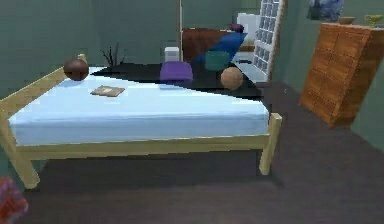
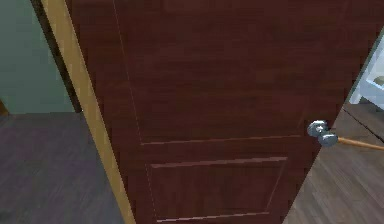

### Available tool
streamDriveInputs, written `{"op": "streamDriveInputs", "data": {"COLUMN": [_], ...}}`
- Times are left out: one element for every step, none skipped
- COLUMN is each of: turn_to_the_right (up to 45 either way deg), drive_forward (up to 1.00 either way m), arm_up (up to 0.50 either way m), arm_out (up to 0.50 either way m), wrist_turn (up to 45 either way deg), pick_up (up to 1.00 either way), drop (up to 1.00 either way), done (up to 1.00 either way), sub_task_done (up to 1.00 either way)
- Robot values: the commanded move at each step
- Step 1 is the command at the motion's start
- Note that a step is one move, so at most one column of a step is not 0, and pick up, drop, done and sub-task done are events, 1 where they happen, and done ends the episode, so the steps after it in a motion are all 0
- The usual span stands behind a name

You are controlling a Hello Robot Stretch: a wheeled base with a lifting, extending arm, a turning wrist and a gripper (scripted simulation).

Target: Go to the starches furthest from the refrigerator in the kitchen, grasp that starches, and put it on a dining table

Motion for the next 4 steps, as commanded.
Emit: {"op": "streamDriveInputs", "data": {"turn_to_the_right": [3.0, 0.0, 6.0, 0.0], "drive_forward": [0.0, 0.4, 0.0, 0.1], "arm_up": [0.0, 0.0, 0.0, 0.0], "arm_out": [0.0, 0.0, 0.0, 0.0], "wrist_turn": [0.0, 0.0, 0.0, 0.0], "pick_up": [0.0, 0.0, 0.0, 0.0], "drop": [0.0, 0.0, 0.0, 0.0], "done": [0.0, 0.0, 0.0, 0.0], "sub_task_done": [0.0, 0.0, 0.0, 0.0]}}
